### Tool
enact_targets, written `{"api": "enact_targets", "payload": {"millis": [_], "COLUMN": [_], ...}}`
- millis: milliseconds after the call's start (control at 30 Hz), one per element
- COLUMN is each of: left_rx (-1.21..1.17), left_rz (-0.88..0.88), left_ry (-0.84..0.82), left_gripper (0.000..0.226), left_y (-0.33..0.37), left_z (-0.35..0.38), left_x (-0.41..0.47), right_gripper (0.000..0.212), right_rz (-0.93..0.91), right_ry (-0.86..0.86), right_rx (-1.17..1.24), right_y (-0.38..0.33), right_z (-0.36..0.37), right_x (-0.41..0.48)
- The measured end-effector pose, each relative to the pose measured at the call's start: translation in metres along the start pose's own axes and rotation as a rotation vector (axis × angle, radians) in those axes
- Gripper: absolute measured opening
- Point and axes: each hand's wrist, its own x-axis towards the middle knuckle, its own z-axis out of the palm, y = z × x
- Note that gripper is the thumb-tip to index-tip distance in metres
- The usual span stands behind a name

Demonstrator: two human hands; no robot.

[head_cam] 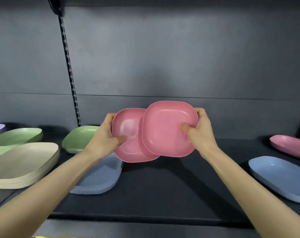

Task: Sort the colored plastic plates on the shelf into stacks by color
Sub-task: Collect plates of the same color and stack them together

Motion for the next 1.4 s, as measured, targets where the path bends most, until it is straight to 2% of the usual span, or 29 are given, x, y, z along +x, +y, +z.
{"api": "enact_targets", "payload": {"millis": [233,433,567,767,900,1000,1067,1200,1267,1400], "left_rx": [0.072,0.179,0.254,0.575,0.693,0.853,0.743,0.258,0.252,0.458], "left_rz": [-0.108,-0.143,-0.155,-0.115,-0.137,-0.031,0.005,-0.076,-0.031,0.105], "left_ry": [-0.144,-0.262,-0.337,-0.450,-0.530,-0.546,-0.567,-0.534,-0.460,-0.342], "left_gripper": [0.054,0.086,0.080,0.079,0.086,0.096,0.100,0.096,0.093,0.081], "left_y": [-0.034,-0.059,-0.071,-0.076,-0.084,-0.086,-0.080,-0.072,-0.075,-0.082], "left_z": [0.006,0.020,0.023,0.026,0.032,0.029,0.022,0.020,0.026,0.033], "left_x": [0.074,0.105,0.116,0.129,0.129,0.132,0.135,0.139,0.140,0.139], "right_gripper": [0.034,0.037,0.040,0.043,0.045,0.046,0.046,0.047,0.046,0.044], "right_rz": [0.030,0.117,0.151,0.165,0.165,0.176,0.194,0.237,0.228,0.180], "right_ry": [0.000,-0.035,-0.042,-0.030,-0.028,-0.026,-0.028,-0.069,-0.112,-0.183], "right_rx": [-0.091,-0.144,-0.148,-0.167,-0.198,-0.200,-0.187,-0.120,-0.117,-0.227], "right_y": [0.032,0.058,0.069,0.076,0.077,0.078,0.080,0.081,0.083,0.088], "right_z": [0.025,0.041,0.049,0.059,0.065,0.070,0.073,0.085,0.091,0.098], "right_x": [0.054,0.077,0.085,0.093,0.095,0.096,0.097,0.092,0.087,0.078]}}
